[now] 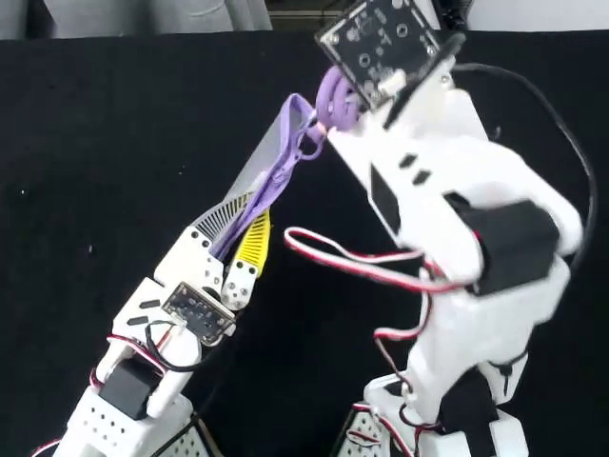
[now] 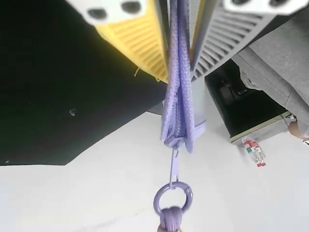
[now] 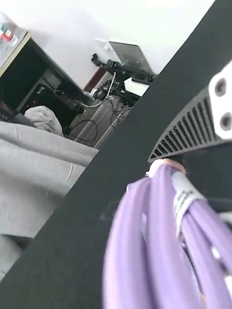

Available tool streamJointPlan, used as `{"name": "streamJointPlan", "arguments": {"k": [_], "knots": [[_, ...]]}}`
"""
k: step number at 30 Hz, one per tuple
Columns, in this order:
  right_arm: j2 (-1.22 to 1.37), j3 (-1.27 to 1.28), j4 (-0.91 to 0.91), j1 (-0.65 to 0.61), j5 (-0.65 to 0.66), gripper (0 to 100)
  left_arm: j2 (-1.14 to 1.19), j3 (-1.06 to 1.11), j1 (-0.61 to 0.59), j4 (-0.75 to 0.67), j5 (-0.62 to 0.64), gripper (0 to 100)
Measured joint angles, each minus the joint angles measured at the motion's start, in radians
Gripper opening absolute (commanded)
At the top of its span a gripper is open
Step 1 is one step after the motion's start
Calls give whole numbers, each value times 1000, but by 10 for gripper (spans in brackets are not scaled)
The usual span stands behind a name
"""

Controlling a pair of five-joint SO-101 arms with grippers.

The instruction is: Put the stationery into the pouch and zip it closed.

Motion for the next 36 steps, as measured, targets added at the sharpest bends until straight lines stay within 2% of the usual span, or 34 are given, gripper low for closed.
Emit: {"name": "streamJointPlan", "arguments": {"k": [12, 20, 24, 29, 36], "knots": [[-2, 433, -450, 25, -3, 11, 0, 0, -8, 0, 8, 26], [-2, 647, -772, 132, -3, 11, -2, 3, -14, 2, 9, 26], [-3, 735, -901, 137, -3, 11, -2, 3, -14, 2, 9, 26], [74, 744, -967, 172, -3, 11, -2, 3, -14, 2, 9, 26], [344, 608, -974, 221, -2, 11, 0, 3, -14, 2, 9, 26]]}}
